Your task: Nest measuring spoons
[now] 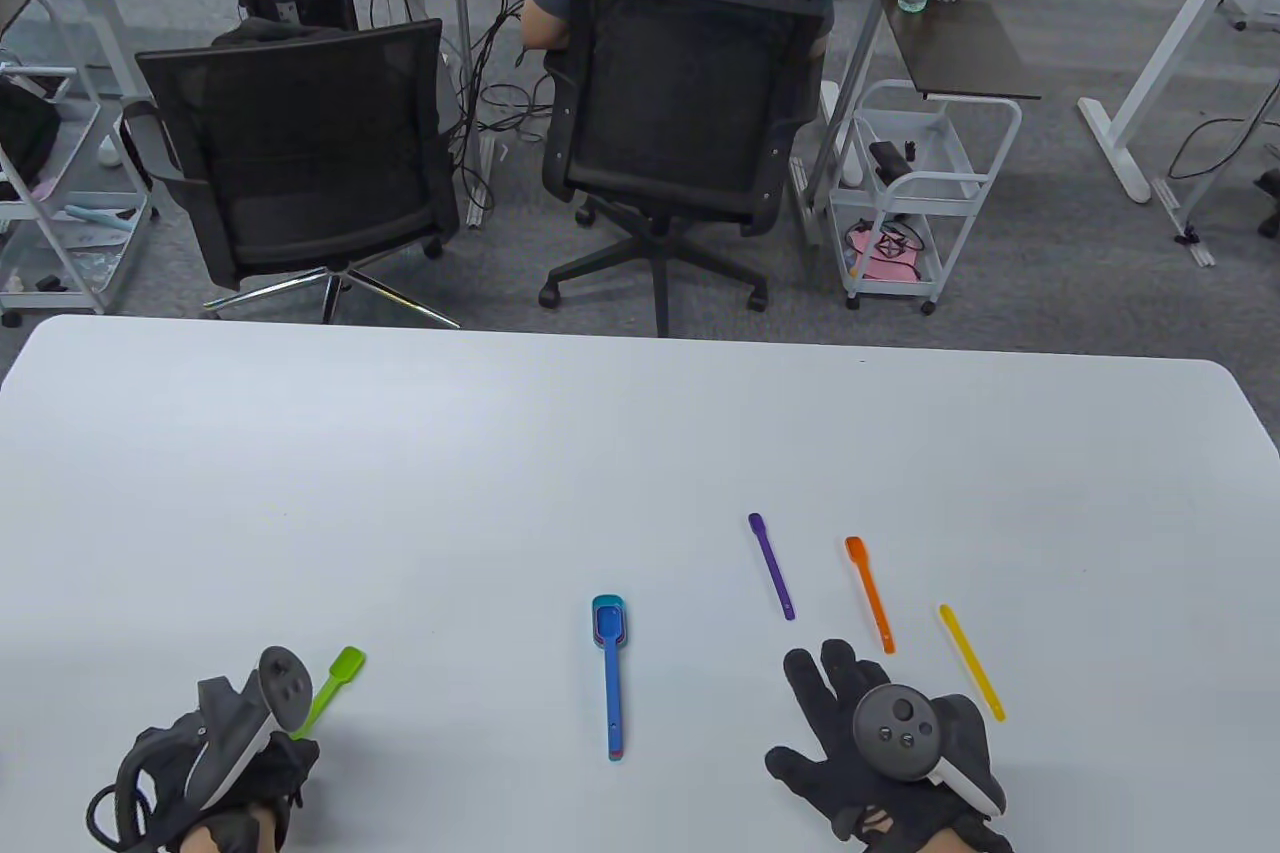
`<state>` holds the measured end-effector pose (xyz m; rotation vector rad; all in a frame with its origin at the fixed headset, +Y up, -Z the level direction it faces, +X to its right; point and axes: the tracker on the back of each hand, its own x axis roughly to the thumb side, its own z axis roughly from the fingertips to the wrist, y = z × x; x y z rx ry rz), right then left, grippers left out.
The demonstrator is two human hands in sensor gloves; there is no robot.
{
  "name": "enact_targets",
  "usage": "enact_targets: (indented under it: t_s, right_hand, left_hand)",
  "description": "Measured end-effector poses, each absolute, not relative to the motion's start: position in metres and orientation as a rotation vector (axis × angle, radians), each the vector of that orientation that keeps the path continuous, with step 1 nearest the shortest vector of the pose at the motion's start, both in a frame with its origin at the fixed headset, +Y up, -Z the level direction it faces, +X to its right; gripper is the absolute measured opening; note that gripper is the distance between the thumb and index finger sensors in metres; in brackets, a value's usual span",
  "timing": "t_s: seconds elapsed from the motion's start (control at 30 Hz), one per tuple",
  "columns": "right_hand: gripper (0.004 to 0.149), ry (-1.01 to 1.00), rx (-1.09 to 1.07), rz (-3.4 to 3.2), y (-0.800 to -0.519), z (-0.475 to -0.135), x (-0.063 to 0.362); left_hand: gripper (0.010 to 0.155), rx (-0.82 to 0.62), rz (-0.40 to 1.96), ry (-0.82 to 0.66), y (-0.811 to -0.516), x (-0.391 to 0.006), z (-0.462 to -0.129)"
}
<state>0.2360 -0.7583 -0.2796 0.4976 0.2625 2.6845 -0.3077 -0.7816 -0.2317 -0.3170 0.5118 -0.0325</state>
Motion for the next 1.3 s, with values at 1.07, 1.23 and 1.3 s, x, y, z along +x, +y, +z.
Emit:
enact_targets:
  t_s: [1.07, 1.23, 1.3]
  right_hand:
    - [0.094, 0.291, 0.473, 2.698, -0.762, -0.283, 0.236]
    - [0.094, 0.297, 0.472, 2.7, -0.763, -0.283, 0.236]
    - [0.094, 0.298, 0.475, 2.703, -0.763, -0.283, 0.236]
  left_hand:
    - [0.063, -0.369, -0.023, 0.496, -0.8, -0.313, -0.232]
    - [0.062, -0.364, -0.016, 0.484, -0.802, -0.314, -0.232]
    - [0.061, -0.354, -0.02, 0.469, -0.802, -0.314, -0.233]
